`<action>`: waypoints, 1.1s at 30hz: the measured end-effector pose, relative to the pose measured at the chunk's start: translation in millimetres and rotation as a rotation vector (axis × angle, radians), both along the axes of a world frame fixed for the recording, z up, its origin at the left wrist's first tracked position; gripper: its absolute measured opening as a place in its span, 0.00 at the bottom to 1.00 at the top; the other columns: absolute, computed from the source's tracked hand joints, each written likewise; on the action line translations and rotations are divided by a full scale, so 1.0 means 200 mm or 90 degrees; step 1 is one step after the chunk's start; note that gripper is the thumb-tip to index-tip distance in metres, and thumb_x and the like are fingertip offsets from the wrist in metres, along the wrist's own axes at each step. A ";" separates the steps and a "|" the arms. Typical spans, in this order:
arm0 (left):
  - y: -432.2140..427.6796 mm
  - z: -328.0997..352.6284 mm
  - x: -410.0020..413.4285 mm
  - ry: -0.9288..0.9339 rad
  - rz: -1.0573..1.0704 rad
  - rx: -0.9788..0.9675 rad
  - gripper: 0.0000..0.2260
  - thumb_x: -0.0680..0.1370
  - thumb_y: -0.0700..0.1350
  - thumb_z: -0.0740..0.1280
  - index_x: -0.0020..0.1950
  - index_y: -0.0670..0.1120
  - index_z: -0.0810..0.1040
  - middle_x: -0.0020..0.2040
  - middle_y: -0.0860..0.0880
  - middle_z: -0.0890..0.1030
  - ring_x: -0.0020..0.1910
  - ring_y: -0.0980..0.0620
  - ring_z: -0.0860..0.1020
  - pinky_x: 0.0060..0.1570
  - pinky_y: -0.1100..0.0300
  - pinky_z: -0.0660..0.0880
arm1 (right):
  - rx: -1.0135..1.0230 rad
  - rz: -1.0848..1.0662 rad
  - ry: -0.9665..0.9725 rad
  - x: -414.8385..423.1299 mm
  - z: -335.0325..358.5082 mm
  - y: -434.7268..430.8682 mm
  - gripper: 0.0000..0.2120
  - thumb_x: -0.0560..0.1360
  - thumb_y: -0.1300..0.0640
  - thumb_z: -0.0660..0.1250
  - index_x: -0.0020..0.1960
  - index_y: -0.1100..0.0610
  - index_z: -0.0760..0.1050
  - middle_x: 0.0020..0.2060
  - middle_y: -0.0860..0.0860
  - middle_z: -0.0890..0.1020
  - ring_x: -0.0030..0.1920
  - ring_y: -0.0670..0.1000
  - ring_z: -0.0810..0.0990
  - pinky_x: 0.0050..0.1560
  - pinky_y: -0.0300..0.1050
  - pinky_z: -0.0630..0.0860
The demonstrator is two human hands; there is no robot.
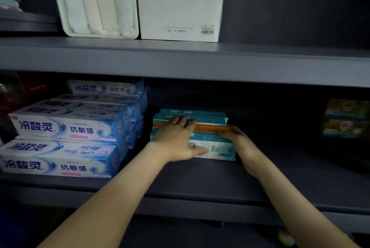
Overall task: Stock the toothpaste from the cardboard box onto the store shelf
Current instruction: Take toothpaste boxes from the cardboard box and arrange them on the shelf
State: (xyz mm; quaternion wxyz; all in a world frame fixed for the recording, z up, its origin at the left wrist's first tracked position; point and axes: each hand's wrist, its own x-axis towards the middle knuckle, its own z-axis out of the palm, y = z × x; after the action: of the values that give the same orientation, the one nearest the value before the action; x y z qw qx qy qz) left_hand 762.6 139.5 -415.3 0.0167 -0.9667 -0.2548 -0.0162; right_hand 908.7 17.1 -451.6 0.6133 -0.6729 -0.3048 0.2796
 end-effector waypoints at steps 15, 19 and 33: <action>-1.21 0.23 -0.19 -0.124 -0.057 -0.246 0.30 0.74 0.54 0.52 0.70 0.39 0.72 0.67 0.38 0.75 0.66 0.41 0.74 0.65 0.46 0.69 | -0.328 -0.149 -0.351 -0.62 0.49 -1.20 0.28 0.76 0.60 0.68 0.73 0.60 0.63 0.66 0.56 0.72 0.68 0.56 0.69 0.66 0.46 0.65; -1.76 0.57 -0.11 -0.061 -0.162 -0.297 0.28 0.83 0.55 0.52 0.80 0.46 0.49 0.79 0.44 0.53 0.77 0.45 0.54 0.76 0.51 0.51 | -0.434 -0.226 -0.381 -0.63 0.77 -1.80 0.23 0.74 0.58 0.67 0.67 0.62 0.70 0.58 0.58 0.77 0.59 0.60 0.75 0.60 0.50 0.71; -3.72 1.26 0.63 -0.114 -0.433 -0.225 0.28 0.82 0.56 0.56 0.79 0.47 0.53 0.78 0.45 0.58 0.76 0.45 0.58 0.72 0.53 0.57 | -0.457 -0.472 -0.514 -0.10 1.43 -3.80 0.21 0.78 0.54 0.63 0.69 0.58 0.69 0.64 0.54 0.74 0.65 0.55 0.70 0.64 0.45 0.67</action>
State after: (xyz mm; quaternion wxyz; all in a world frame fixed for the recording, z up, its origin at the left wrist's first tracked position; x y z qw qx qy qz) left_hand 888.8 -604.4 -164.3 -0.1788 -0.9787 0.0809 -0.0606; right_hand 889.1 -743.0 -166.4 0.2435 -0.9484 -0.1468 -0.1407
